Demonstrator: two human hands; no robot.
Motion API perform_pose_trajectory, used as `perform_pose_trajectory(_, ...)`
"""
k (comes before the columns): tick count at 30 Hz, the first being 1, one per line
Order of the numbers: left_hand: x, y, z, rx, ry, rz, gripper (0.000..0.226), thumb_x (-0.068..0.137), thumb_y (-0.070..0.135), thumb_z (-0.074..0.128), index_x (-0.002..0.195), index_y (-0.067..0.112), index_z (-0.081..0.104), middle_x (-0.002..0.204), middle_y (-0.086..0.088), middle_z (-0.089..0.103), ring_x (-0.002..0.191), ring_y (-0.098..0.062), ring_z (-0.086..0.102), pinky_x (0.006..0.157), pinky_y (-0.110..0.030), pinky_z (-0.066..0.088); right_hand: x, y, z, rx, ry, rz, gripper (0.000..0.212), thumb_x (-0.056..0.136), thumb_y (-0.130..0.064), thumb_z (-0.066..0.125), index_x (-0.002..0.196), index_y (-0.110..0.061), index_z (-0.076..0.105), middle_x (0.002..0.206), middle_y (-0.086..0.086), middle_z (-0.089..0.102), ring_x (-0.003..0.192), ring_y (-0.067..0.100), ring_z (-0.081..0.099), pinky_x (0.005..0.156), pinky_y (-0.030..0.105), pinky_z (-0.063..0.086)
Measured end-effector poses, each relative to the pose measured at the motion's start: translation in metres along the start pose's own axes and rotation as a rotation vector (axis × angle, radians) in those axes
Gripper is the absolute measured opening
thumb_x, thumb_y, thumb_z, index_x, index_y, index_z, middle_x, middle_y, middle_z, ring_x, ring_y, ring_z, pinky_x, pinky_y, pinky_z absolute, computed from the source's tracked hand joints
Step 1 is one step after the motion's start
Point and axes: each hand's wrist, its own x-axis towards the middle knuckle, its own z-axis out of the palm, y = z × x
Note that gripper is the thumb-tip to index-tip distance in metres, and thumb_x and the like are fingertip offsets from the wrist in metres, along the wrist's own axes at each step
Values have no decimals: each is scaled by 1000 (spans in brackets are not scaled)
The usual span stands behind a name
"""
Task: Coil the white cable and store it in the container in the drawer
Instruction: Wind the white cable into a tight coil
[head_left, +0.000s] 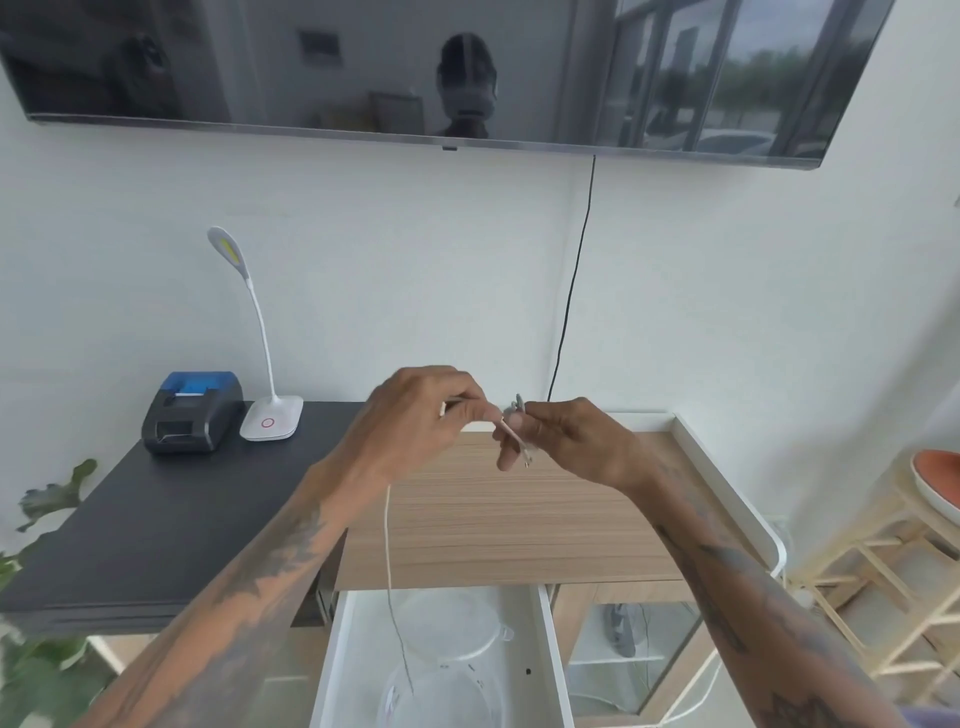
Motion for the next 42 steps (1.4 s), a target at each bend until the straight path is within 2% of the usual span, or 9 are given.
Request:
perform_pose_trajectory(2,5,-6,-3,-53,30,-10,47,78,73,53,82,31,75,80,15,71,75,-6,62,64,-29,47,-3,-2,-3,177,-96,46,41,104,-42,43,98,-16,74,90,-3,80,103,12,68,101,32,47)
perform_pose_trajectory(8,2,-9,23,-414,131,-157,13,84,46,69,79,35,75,72,0,71,62,-6,57,60,-30,46,-6,-13,-1,649,-176,-79,33,98,-34,55,99,-6,72,80,5,71,92,21,64,86,29,49)
perform_pose_trajectory(13,-17,2,47,-416,65,-161,25,94,43,58,77,28,70,54,2,56,48,-1,45,49,-17,35,-1,-19,4,1105,57,-100,31,95,-31,57,109,-8,74,101,7,79,103,17,70,88,24,53)
perform_pose_trajectory(18,-27,13,53,-298,-114,-95,27,101,36,54,81,23,66,50,9,42,46,-6,37,50,-26,37,9,-4,16,343,522,23,28,95,-39,64,105,-16,76,106,-8,77,103,-2,66,90,23,51)
perform_pose_trajectory(23,-9,2,22,-158,-81,-107,14,90,40,68,86,28,75,61,18,66,48,-5,49,48,-14,35,8,11,20,-119,281,-70,44,103,-39,48,85,-5,71,75,-5,71,67,13,62,64,21,46)
perform_pose_trajectory(31,-1,-13,11,-588,79,-261,24,75,49,77,79,25,78,54,10,58,51,-2,45,50,-13,37,-7,5,-6,888,-179,0,49,100,-42,44,83,-4,69,61,0,61,76,17,64,84,27,47)
perform_pose_trajectory(36,-13,7,35,-735,51,-328,24,83,46,71,90,25,81,55,5,50,54,-15,38,46,-23,32,-9,-22,-10,1756,78,-184,32,89,-25,68,107,1,67,88,8,80,94,19,75,89,30,58)
perform_pose_trajectory(39,-20,20,44,-731,-36,-322,26,88,47,68,99,27,79,58,3,54,57,-21,40,49,-27,33,1,-29,-14,1432,416,-193,22,99,-22,56,109,-8,71,109,6,78,121,14,64,99,24,50)
perform_pose_trajectory(42,-21,28,43,-649,-83,-268,26,91,48,65,96,27,78,56,8,57,51,-9,43,51,-18,36,7,-20,-12,362,715,-132,19,99,-22,61,107,-11,74,111,-3,76,108,5,67,85,14,52)
